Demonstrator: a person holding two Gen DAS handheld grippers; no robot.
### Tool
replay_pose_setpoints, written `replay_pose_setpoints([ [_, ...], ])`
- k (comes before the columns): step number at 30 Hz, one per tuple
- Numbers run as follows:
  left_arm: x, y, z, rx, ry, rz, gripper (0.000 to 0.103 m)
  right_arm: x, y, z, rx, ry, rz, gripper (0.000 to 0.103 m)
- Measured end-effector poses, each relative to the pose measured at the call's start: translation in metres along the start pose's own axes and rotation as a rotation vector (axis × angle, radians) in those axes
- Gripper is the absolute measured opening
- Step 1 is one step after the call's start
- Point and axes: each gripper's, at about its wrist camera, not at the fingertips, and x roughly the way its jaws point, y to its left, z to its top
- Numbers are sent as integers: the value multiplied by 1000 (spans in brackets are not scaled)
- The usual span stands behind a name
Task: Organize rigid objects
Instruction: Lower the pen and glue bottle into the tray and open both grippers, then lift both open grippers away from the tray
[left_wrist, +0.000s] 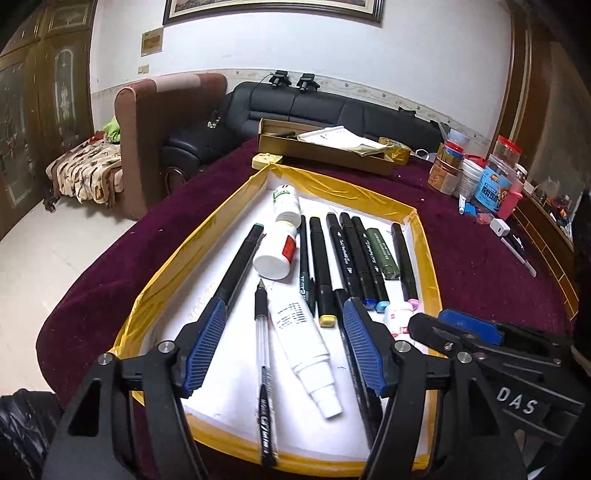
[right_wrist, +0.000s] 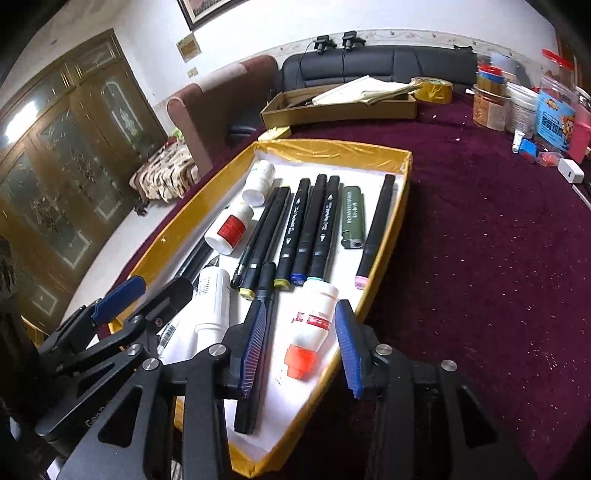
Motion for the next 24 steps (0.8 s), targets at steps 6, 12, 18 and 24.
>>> replay_pose_setpoints([
  [6, -5, -16, -2, 38, 0, 5, 68, -17, -15, -4, 19, -49, -3, 41],
  [12, 9, -7, 16, 18, 55, -57, 68, -30, -42, -10, 51, -75, -23, 41],
  [18, 63, 15, 65, 34, 117, 110, 68, -43, -73, -13, 115, -110, -38, 41],
  [24, 110, -4, 67, 158, 241, 197, 71, -48, -88, -16, 147, -117, -43, 41],
])
